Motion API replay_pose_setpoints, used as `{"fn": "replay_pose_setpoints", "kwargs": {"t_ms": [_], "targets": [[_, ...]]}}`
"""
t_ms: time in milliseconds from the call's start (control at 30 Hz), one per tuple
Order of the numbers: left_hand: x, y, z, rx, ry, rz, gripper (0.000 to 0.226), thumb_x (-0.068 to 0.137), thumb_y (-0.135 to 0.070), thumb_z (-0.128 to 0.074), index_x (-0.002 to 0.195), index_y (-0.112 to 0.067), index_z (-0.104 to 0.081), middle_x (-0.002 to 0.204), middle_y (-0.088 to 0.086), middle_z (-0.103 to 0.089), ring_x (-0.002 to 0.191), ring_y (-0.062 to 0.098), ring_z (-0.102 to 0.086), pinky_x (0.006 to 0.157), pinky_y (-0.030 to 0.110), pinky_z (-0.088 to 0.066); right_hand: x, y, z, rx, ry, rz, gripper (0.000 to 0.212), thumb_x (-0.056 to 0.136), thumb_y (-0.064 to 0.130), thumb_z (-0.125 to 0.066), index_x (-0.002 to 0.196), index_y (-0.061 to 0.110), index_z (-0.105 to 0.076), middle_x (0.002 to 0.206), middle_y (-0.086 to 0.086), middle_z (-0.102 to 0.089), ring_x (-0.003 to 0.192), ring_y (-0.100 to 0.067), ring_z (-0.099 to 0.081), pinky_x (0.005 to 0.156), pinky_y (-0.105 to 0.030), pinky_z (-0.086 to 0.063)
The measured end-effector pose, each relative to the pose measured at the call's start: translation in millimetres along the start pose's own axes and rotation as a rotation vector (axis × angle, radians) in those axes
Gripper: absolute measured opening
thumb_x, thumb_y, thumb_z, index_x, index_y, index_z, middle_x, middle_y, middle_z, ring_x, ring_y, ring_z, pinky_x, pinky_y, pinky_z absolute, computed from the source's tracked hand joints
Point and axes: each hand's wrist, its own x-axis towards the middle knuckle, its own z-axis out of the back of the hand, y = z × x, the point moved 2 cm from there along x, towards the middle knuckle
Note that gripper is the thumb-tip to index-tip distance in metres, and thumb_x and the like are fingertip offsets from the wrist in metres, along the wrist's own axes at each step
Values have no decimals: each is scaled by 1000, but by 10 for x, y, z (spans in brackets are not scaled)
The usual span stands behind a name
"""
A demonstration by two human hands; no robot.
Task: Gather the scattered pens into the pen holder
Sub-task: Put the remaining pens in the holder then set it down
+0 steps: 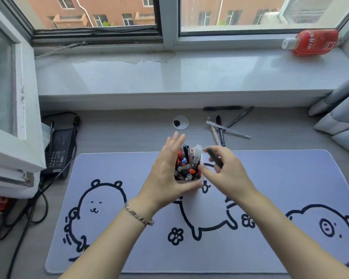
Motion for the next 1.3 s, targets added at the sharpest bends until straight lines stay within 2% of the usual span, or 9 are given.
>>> {"fn": "replay_pose_setpoints", "kwargs": {"t_ms": [200,267,367,500,667,833,1033,1167,1300], "targets": [[199,-166,-61,319,-45,-303,48,92,-35,-36,138,-22,-36,145,-9,-38,138,11,-28,113,41,-24,-94,11,365,185,-157,43,31,95,29,-38,104,59,-39,79,10,-46,63,-1,-45,68,-17,-40],[212,-110,-123,470,-98,-375,37,92,-27,-37,121,-17,-57,133,-2,-56,131,20,-43,107,47,-33,-132,6,448,243,-220,58,32,95,24,-40,103,55,-43,78,11,-46,68,-4,-51,73,-26,-47],[173,-11,-171,530,-133,-311,37,92,-29,-34,89,-19,-70,132,3,-57,131,25,-43,104,53,-37,-190,-41,547,380,-308,40,37,96,12,-46,98,48,-53,76,8,-52,78,-12,-57,76,-16,-49],[91,35,-157,448,-96,-263,49,92,-51,-30,115,-22,-61,149,2,-32,141,21,-18,112,48,-21,-222,9,530,594,-399,82,31,89,3,-55,96,33,-59,68,9,-68,73,-4,-65,76,-17,-54],[5,87,-133,271,0,-62,109,63,-56,-72,142,-37,0,154,-4,1,145,18,-3,115,36,-13,-160,59,245,524,-431,277,35,84,16,-62,103,45,-58,85,8,-70,88,-11,-67,83,-22,-53],[48,142,-125,178,-26,87,114,63,-34,-83,142,-37,0,149,-1,-26,134,18,-32,98,30,-40,-26,-138,-98,243,-370,460,22,83,15,-59,105,21,-58,94,0,-65,84,-6,-65,81,-16,-53],[22,208,-126,85,-39,159,116,58,-37,-86,145,-30,-10,136,-4,-46,124,15,-43,95,24,-38,-51,-549,-229,-130,-214,561,29,96,24,-44,118,12,-58,108,-10,-60,98,-17,-53,89,-18,-41],[17,213,-124,78,-38,186,115,57,-39,-86,144,-33,-11,135,-4,-46,124,13,-43,95,22,-36,325,-601,135,-172,-168,371,23,89,17,-55,103,5,-69,91,-10,-70,88,-16,-59,84,-30,-47],[26,198,-111,75,-22,202,113,58,-40,-85,143,-35,-12,135,-6,-45,123,13,-43,94,24,-38,1086,-735,344,-440,-176,10,26,89,9,-53,113,1,-62,111,-18,-61,109,-33,-53,90,-40,-42]]}}
